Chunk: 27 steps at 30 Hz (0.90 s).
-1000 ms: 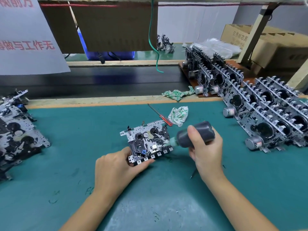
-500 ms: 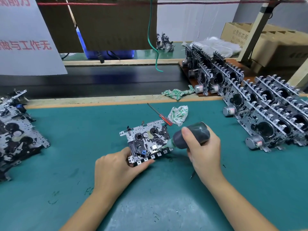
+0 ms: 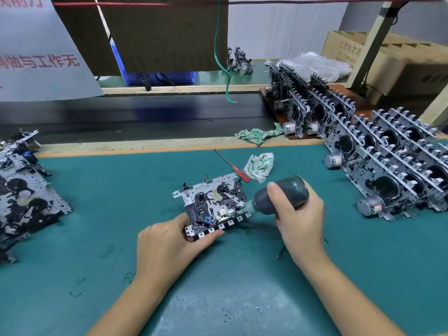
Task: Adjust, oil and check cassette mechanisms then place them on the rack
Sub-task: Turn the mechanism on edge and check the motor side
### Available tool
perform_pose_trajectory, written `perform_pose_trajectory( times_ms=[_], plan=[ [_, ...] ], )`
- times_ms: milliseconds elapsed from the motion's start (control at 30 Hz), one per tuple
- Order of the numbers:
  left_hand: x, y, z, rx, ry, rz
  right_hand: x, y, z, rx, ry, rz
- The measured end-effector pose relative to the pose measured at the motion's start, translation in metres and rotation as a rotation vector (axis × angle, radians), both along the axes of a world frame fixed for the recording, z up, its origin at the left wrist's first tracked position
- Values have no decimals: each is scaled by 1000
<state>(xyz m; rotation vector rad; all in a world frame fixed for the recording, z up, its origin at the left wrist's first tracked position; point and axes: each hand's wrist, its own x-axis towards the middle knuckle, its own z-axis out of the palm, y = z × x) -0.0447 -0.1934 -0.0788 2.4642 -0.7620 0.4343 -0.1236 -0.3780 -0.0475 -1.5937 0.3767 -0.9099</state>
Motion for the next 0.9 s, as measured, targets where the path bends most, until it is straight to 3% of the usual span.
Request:
perform_pose_trajectory(
  times_ms=[200, 433, 567, 700, 800, 900],
  plan=[
    [0, 0, 1, -4, 64, 23, 0, -10, 7, 287, -132, -7],
    [8, 13, 33, 37, 242, 54, 5, -19, 13, 575, -130, 57],
    [17, 43, 74, 374, 17, 83, 5, -18, 15, 641, -140, 107],
    [11, 41, 109, 776, -65, 122, 3, -20, 16, 701, -124, 171],
    [2, 10, 119, 775, -227, 30, 2, -24, 17, 767, -133, 216],
    [-5, -19, 113, 578, -307, -223, 1, -29, 19, 884, -183, 250]
  ],
)
